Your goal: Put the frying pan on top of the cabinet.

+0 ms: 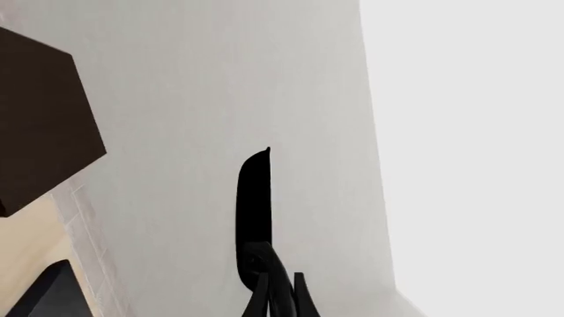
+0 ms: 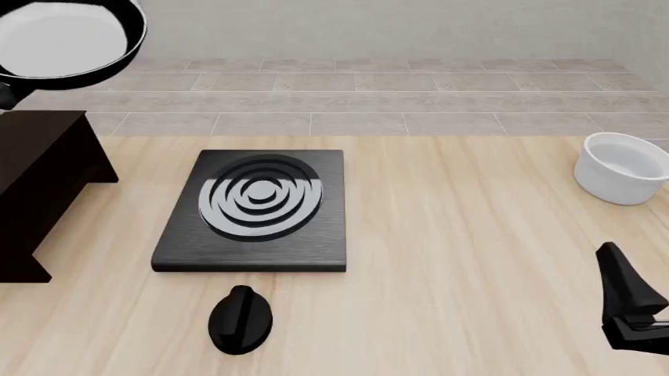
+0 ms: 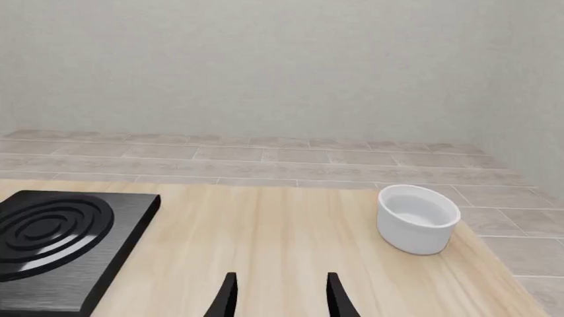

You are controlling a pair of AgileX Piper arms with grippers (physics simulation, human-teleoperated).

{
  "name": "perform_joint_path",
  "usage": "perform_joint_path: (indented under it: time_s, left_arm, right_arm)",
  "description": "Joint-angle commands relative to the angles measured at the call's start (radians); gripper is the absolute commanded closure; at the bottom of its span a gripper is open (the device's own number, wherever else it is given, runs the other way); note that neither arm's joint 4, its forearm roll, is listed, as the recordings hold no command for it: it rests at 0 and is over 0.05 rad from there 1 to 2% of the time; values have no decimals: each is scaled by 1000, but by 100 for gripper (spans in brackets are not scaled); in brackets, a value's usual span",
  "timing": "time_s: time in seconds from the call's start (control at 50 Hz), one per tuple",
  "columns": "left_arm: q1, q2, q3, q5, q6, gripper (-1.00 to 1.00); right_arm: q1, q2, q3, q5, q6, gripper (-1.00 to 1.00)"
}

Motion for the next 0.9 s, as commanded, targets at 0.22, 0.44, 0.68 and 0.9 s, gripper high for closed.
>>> perform_joint_path:
  time_s: [0.22,0.44,0.68,0.9]
  left_arm:
    - [88,-199,31,131,-48,100]
    - [133,-261,68,159,-85,100]
    - [193,-328,70,224,-91,100]
    - [252,-398,75,297,-101,100]
  right_arm:
    - [3,2,-7,5,-2,-100]
    - [3,10,-7,-4,-3,-100]
    - [3,1,-9,7,-1,-100]
    - [3,6,-11,4,0,-100]
